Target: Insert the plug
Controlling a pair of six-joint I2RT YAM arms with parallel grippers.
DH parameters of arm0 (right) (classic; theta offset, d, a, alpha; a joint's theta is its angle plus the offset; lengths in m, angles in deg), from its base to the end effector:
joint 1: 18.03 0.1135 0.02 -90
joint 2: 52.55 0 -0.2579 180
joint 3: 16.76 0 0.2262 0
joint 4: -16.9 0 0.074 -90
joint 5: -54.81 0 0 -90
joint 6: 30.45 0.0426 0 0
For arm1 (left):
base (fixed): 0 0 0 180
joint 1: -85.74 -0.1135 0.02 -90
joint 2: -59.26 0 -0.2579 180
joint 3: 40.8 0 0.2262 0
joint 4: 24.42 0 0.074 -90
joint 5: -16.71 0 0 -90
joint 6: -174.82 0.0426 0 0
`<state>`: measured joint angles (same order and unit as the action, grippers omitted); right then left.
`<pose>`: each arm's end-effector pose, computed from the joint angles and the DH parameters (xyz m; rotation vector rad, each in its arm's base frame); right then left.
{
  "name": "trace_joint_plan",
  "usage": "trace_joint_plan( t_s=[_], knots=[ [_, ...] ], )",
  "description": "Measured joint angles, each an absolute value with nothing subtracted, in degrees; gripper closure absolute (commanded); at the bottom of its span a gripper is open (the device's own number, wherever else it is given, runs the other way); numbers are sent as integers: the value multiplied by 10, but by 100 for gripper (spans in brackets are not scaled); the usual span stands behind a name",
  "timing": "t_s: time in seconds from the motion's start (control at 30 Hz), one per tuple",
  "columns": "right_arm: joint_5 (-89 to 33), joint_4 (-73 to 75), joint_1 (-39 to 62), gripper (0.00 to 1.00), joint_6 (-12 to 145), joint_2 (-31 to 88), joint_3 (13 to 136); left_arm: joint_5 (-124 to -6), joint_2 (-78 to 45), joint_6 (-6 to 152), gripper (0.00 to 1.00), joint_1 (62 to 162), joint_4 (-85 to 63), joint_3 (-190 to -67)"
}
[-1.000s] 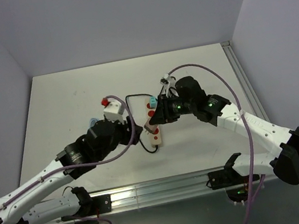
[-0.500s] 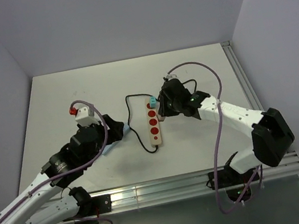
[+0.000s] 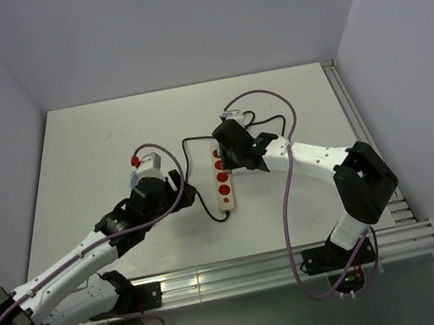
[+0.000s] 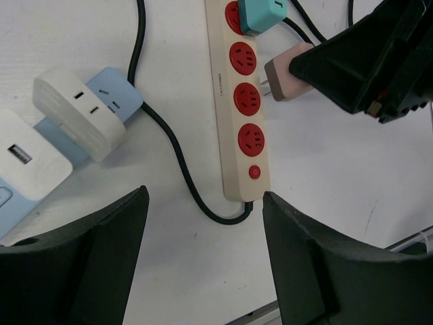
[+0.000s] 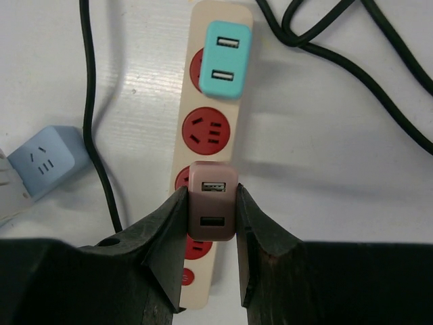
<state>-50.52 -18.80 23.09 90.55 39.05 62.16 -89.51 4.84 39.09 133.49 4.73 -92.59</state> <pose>0.2517 0.2048 0.2356 -0.0890 2.3919 0.2747 0.1390 -0.1353 0.2524 -0.1338 2.1709 -0.6675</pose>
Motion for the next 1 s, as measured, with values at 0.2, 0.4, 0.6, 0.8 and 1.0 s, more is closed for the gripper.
trace_joint_plan(
  t_s=[0.2, 0.4, 0.6, 0.8, 1.0],
  knots=[
    [-524, -188, 257, 100, 915, 400, 622, -840, -14, 391, 31, 1310, -20, -920],
    [-540, -187, 269, 100, 930, 410, 622, -804, -56, 391, 34, 1303, -71, -914],
    [-568, -191, 282, 100, 945, 411, 622, -790, -71, 391, 35, 1303, -97, -902],
    [-588, -191, 286, 100, 958, 417, 624, -782, -74, 391, 36, 1302, -116, -888],
    [-607, -193, 287, 100, 959, 417, 619, -771, -94, 388, 38, 1302, -139, -871]
  ],
)
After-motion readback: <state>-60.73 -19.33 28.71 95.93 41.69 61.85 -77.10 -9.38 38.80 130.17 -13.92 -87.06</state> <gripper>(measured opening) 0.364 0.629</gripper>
